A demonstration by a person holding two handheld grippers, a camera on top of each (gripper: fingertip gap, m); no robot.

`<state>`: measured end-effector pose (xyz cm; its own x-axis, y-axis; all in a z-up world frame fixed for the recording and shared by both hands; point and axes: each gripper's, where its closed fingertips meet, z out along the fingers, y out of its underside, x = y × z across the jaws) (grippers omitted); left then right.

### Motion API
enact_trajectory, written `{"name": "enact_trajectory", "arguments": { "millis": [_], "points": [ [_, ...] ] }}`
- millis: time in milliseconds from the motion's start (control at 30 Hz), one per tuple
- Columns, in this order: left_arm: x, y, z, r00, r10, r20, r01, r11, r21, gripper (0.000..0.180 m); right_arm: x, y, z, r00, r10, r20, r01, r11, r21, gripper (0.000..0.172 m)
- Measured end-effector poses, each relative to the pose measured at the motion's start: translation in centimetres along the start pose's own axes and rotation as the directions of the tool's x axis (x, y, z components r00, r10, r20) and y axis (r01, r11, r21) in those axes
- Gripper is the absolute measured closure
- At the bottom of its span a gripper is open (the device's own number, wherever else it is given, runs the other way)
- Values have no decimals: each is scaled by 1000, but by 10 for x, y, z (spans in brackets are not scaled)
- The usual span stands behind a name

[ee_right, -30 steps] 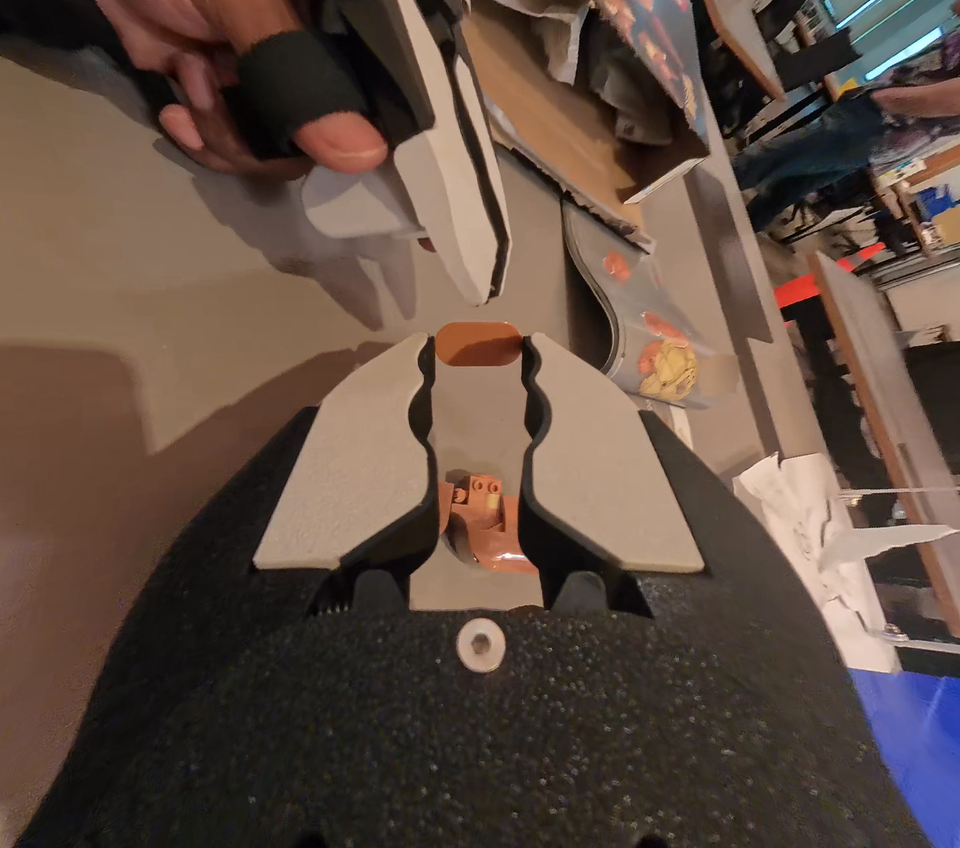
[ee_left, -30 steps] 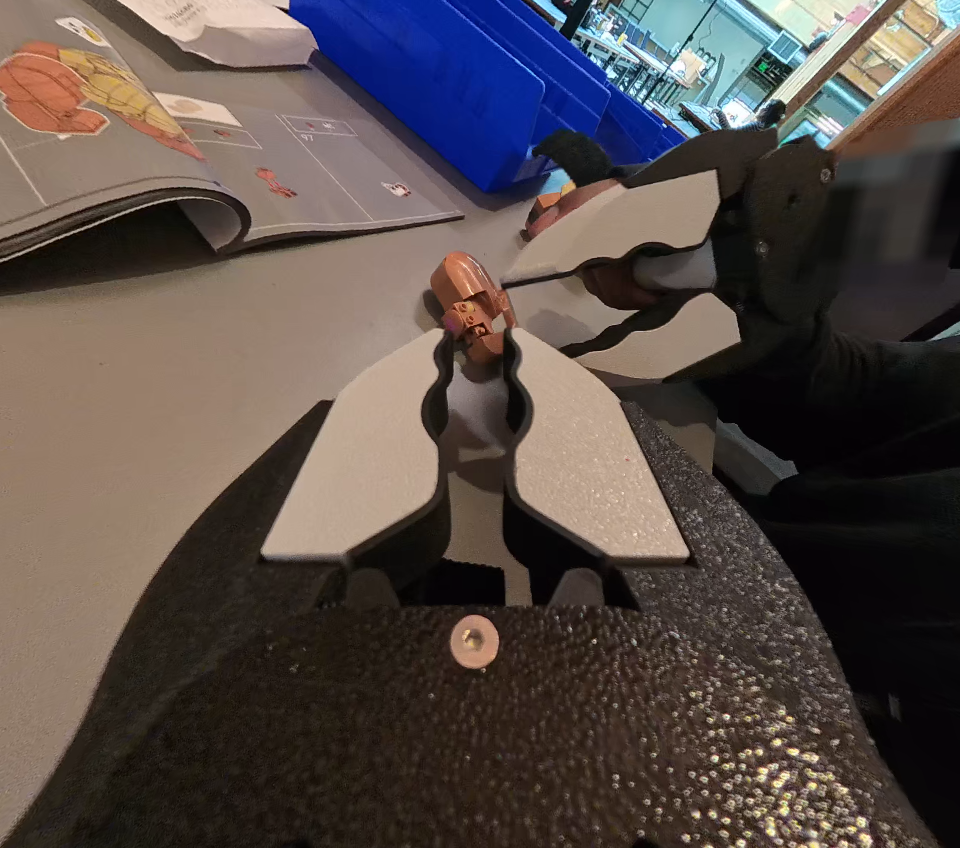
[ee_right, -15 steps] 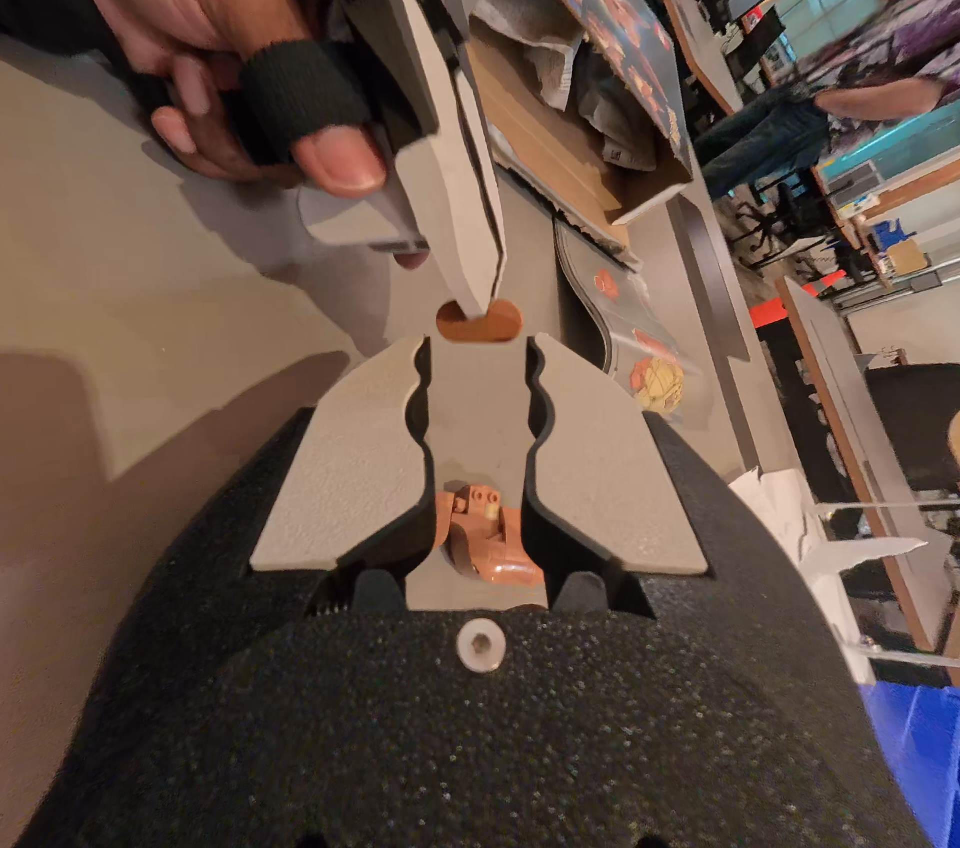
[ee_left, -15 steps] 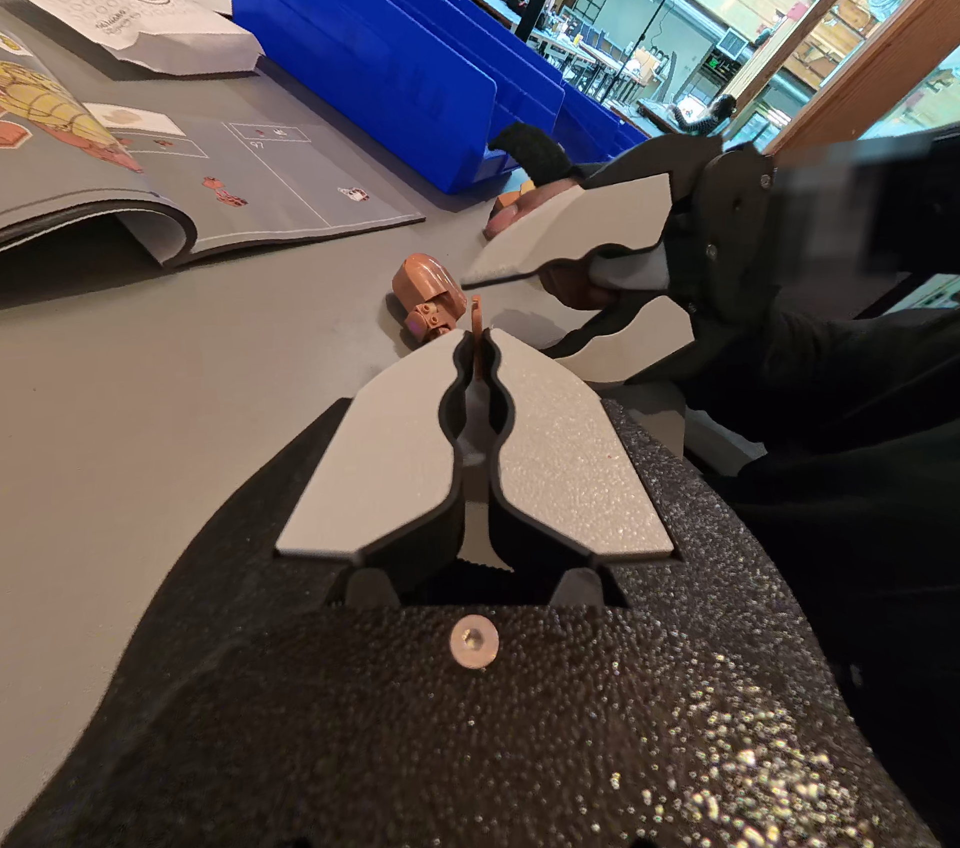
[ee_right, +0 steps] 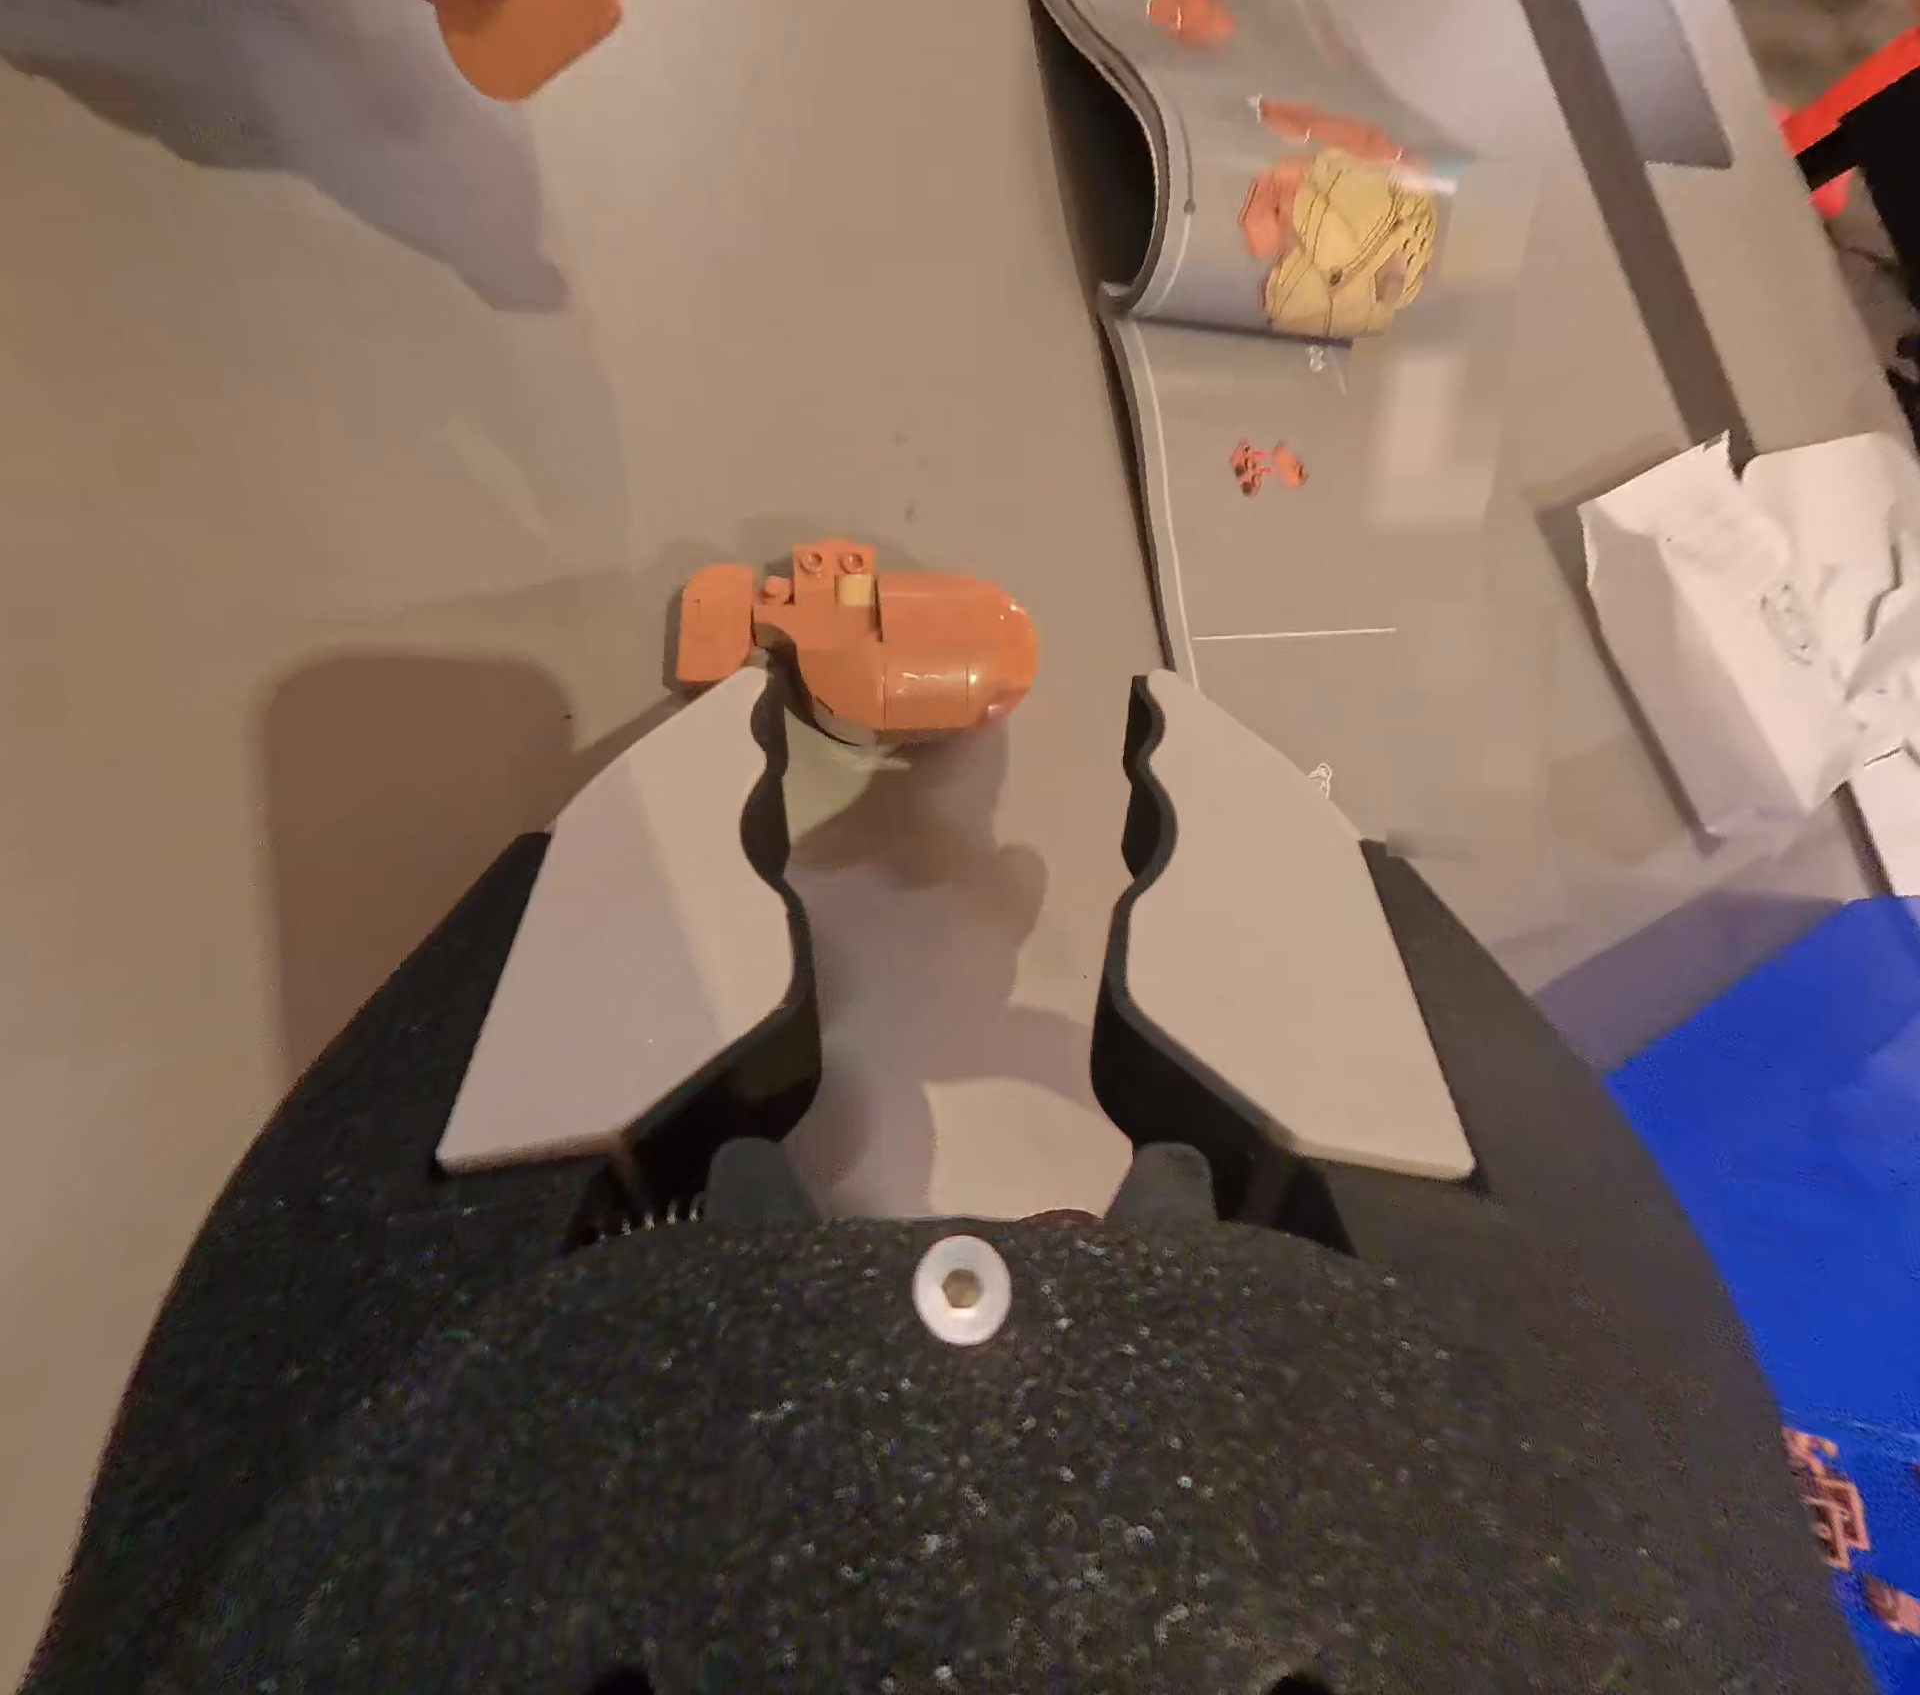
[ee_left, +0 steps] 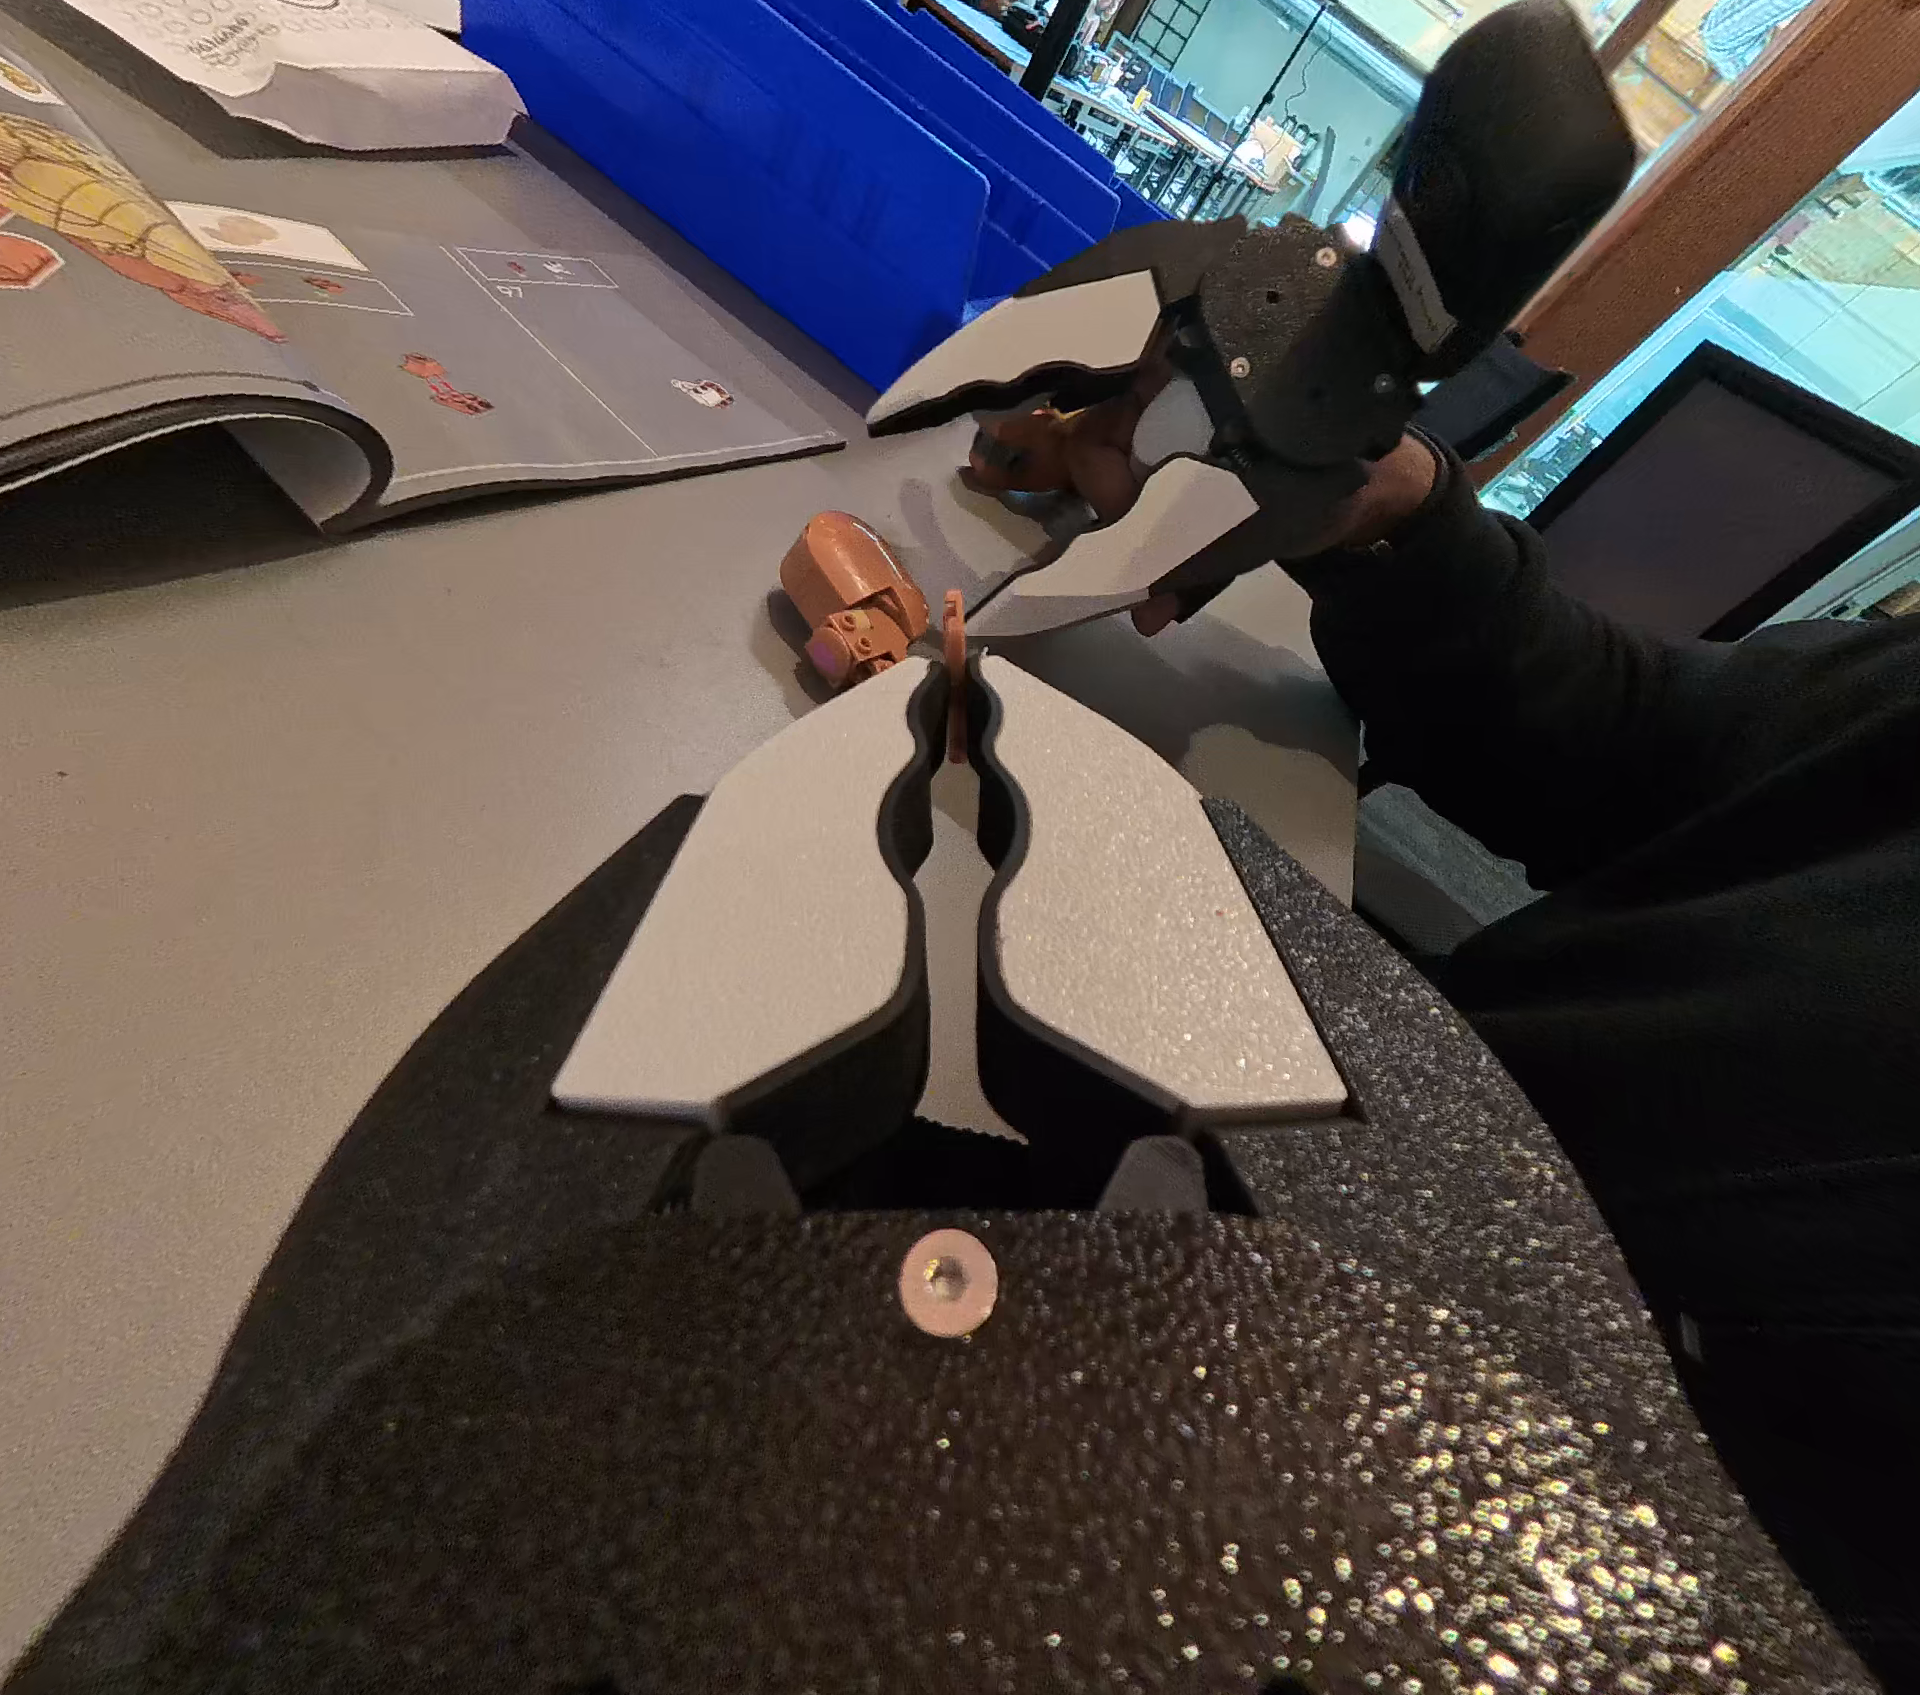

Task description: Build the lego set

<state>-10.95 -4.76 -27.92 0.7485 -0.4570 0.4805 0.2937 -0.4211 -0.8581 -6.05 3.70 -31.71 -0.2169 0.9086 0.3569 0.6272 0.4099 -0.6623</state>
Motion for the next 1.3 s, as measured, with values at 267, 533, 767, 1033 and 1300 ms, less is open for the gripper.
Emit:
{"name": "enact_trajectory", "arguments": {
  "millis": [267, 533, 767, 1033, 1300],
  "points": [
    [0, 0, 0, 1000, -6, -5, 6, 1000, 0, 178, 2, 11, 10, 997, 21, 76, -16, 997, -72, 102],
    [2, 0, 0, 1000, -8, -20, 8, 1000, 1, 178, -2, 15, 16, 986, 22, 163, -7, 996, -92, 102],
    [2, 0, 0, 1000, -9, -24, 9, 1000, 0, 178, -3, 18, 20, 980, 13, 201, 5, 996, -90, 105],
    [2, 2, 1, 1000, -12, -23, 12, 1000, -12, 178, -8, 14, 26, 970, 4, 242, 9, 998, -54, 108],
    [1, 4, 3, 1000, -14, -17, 13, 999, -30, 178, -12, 2, 32, 984, -43, 173, 40, 999, 23, 120]
  ]
}}
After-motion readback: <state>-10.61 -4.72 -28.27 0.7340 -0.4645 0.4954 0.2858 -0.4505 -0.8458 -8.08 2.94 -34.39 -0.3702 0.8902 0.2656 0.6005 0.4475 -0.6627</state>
